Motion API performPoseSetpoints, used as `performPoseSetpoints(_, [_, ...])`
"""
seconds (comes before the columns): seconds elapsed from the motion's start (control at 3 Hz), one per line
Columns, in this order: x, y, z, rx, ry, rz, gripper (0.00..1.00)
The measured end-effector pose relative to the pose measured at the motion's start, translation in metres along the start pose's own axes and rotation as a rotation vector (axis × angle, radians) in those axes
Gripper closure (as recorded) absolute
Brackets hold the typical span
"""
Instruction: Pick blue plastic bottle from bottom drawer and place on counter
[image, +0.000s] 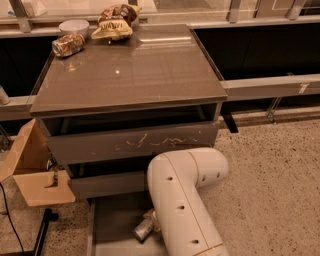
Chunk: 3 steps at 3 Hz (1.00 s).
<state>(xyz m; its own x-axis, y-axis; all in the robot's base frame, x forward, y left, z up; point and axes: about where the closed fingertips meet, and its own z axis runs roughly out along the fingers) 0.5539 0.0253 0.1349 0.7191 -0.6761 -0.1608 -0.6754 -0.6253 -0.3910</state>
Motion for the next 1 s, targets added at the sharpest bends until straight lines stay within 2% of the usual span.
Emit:
performPoseSetpoints(0.33, [-0.0003, 0.0002, 0.0003, -0.001, 0.0, 0.003, 0.87])
performPoseSetpoints(0.67, [-0.0003, 0.0002, 0.0003, -0.001, 0.0, 0.003, 1.0])
performPoseSetpoints(1.0, [-0.0028, 0.0001, -0.0025, -0.001, -0.004, -0.001, 1.0])
